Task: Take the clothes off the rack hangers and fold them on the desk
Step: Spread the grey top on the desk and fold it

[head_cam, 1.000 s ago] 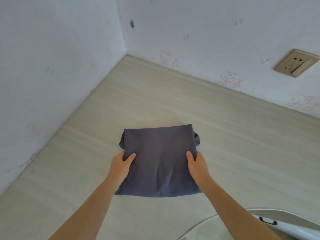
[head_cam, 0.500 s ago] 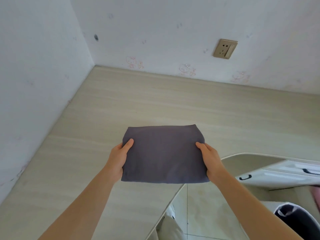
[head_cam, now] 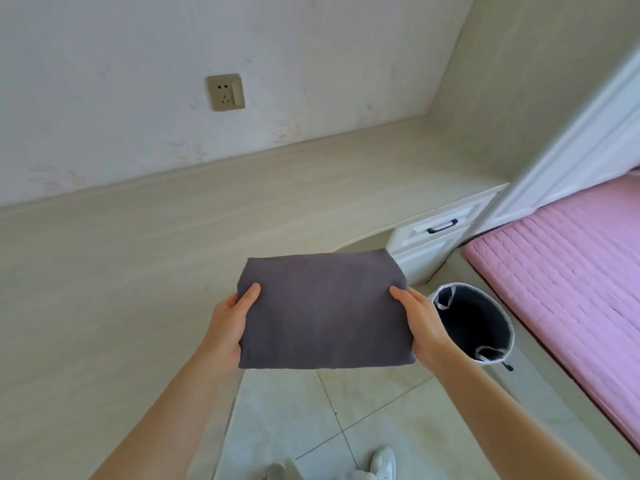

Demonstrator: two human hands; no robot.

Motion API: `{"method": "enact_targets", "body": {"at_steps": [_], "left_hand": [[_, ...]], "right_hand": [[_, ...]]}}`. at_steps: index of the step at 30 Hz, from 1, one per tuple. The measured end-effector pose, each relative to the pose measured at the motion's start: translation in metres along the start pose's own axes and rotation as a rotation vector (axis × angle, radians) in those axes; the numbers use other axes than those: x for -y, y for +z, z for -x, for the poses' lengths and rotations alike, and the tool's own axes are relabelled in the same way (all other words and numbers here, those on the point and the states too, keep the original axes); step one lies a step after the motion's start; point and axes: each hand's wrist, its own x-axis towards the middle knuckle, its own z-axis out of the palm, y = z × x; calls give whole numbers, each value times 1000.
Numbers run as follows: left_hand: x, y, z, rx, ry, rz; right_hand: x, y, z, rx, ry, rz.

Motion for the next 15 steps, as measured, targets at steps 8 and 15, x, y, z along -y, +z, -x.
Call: {"method": "enact_targets", "body": {"at_steps": [8,15], "left_hand": [[53,156,3,214,-56,-179],[118,285,2,262,-139,-243]], "right_hand": [[-25,-166,-8,-172,13,-131],[-45,-304,-41,-227,65,-143]]}}
